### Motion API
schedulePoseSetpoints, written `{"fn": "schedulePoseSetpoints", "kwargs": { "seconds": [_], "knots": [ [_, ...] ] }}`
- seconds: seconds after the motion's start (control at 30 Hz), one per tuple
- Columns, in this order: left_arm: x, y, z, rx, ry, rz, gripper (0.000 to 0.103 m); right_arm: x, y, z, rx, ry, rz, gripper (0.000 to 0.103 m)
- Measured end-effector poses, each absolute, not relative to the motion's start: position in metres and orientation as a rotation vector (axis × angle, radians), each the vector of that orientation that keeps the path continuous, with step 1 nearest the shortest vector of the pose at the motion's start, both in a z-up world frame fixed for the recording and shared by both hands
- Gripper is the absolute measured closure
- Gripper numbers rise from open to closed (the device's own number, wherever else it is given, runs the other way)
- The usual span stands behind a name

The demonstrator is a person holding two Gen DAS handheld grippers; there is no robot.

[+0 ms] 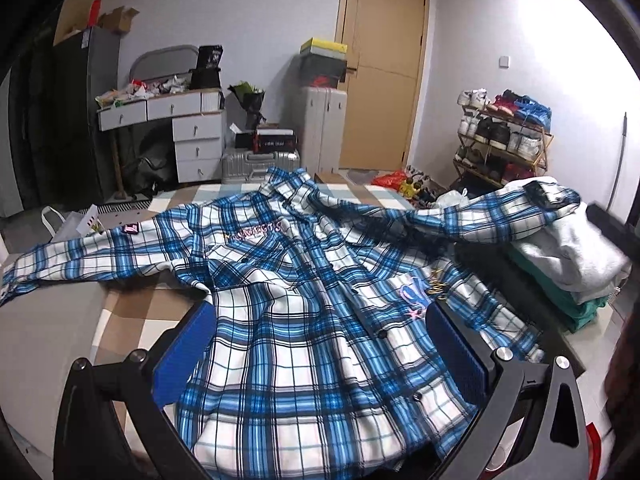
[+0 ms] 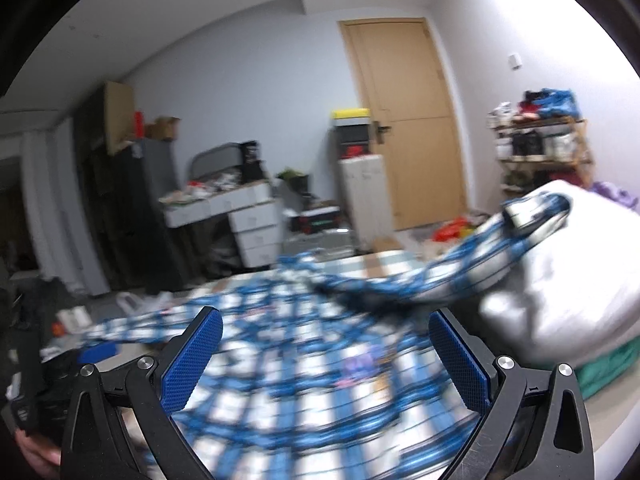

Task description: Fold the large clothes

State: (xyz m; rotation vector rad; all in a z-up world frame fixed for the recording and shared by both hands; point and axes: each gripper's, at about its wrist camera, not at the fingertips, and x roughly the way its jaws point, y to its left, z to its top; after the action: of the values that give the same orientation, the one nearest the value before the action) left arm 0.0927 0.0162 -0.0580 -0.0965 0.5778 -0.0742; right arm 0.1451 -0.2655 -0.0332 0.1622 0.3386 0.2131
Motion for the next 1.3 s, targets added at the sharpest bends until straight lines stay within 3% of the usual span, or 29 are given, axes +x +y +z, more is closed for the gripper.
{"fn": "schedulePoseSetpoints", "kwargs": {
  "seconds": [0.4,0.5,0.53,0.6,0.63,0.67,0.7,0.8,1.13,1.3],
  "knots": [
    [0.133,0.021,-0.081,-0.087,0.663,-0.071,0.001,0.322,-0.396,-0.023,-0.223,0.609,-0.254,0.001],
    [0.136,0.023,-0.081,-0.090,0.671,-0.067,0.001,0.355,-0.397,-0.037,-0.320,0.722,-0.244,0.011],
    [0.136,0.024,-0.080,-0.088,0.671,-0.065,0.001,0.368,-0.398,-0.045,-0.336,0.787,-0.226,0.015],
    [0.137,0.026,-0.080,-0.079,0.671,-0.057,0.001,0.383,-0.402,-0.053,-0.297,0.863,-0.192,0.044],
    [0.139,0.027,-0.081,-0.074,0.671,-0.053,0.001,0.388,-0.406,-0.050,-0.269,0.878,-0.184,0.053],
    [0.138,0.027,-0.081,-0.070,0.674,-0.050,0.001,0.390,-0.408,-0.045,-0.256,0.872,-0.184,0.074],
    [0.138,0.028,-0.081,-0.067,0.677,-0.048,0.001,0.394,-0.410,-0.038,-0.232,0.860,-0.183,0.087],
    [0.142,0.030,-0.083,-0.060,0.682,-0.039,0.001,0.408,-0.426,-0.015,-0.112,0.821,-0.159,0.092],
    [0.143,0.030,-0.079,-0.039,0.672,-0.021,0.001,0.476,-0.467,0.076,0.022,0.603,-0.394,0.094],
    [0.144,0.042,-0.080,-0.037,0.670,-0.001,0.001,0.501,-0.486,0.081,0.129,0.609,-0.483,0.094]
  ]
}}
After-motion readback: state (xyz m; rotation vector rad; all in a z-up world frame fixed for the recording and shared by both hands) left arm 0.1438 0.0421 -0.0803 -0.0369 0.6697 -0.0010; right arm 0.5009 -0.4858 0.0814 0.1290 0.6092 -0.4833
